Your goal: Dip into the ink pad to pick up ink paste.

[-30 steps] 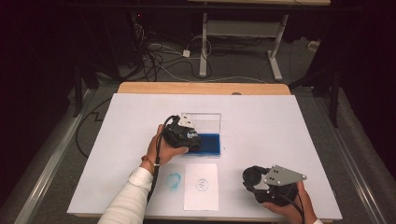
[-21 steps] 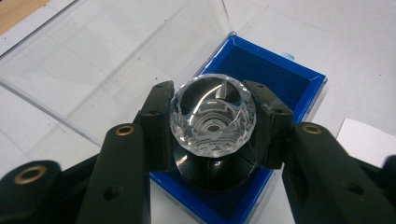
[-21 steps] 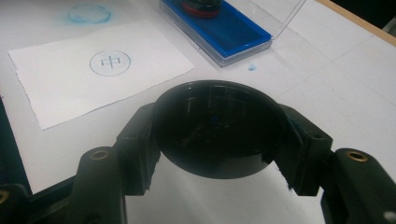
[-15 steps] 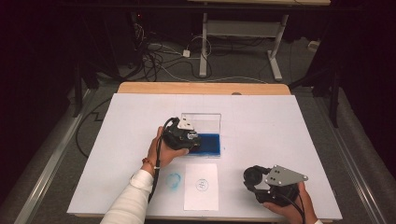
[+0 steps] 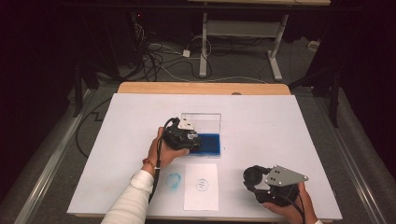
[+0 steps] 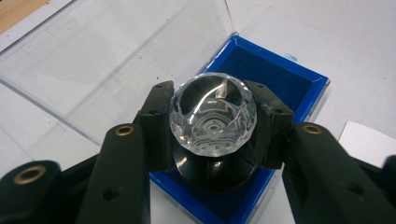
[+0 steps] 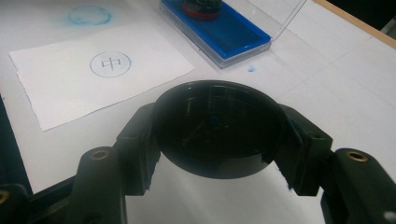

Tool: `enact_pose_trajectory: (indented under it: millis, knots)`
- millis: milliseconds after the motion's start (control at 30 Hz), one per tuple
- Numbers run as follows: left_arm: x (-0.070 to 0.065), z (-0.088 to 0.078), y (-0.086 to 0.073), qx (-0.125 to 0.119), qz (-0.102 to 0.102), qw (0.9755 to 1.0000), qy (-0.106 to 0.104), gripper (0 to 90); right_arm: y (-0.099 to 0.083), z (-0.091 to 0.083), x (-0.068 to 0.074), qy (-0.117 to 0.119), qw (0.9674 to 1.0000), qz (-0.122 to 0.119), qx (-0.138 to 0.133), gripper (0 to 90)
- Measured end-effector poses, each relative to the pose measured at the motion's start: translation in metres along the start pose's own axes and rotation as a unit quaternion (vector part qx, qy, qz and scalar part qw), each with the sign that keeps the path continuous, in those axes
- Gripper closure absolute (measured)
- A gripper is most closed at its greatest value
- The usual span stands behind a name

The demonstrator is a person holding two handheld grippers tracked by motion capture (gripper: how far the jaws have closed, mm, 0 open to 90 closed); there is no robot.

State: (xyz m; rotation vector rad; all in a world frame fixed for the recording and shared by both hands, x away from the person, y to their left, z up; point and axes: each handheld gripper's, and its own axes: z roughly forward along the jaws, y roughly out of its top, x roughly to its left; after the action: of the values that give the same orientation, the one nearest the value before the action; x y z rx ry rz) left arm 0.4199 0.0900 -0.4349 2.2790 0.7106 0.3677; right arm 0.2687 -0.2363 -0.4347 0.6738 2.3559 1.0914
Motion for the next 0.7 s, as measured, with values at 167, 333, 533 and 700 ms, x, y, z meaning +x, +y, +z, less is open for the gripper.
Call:
enact_pose_trajectory:
  millis: [167,333,533,700]
  knots:
    - [0.0002,0.0002,-0.0002,0.0,0.0,1.0,0.0,54.7,0.0001,0.0002,0.0003,0.001,1.0,0.0,0.0,38.6]
    - [0.0004,0.0006,-0.0001,0.0,-0.001,1.0,0.0,54.6,0.0002,0.0006,0.0009,0.001,1.0,-0.002,0.001,38.7]
    - [0.0021,0.0008,0.0001,0.001,-0.004,1.0,-0.004,54.6,0.0001,0.001,0.0013,0.001,1.0,-0.003,0.003,38.6]
    - [0.0036,0.0004,-0.0005,0.001,-0.008,0.9999,-0.009,54.6,0.0004,0.0002,0.0014,-0.001,1.0,-0.001,-0.001,38.7]
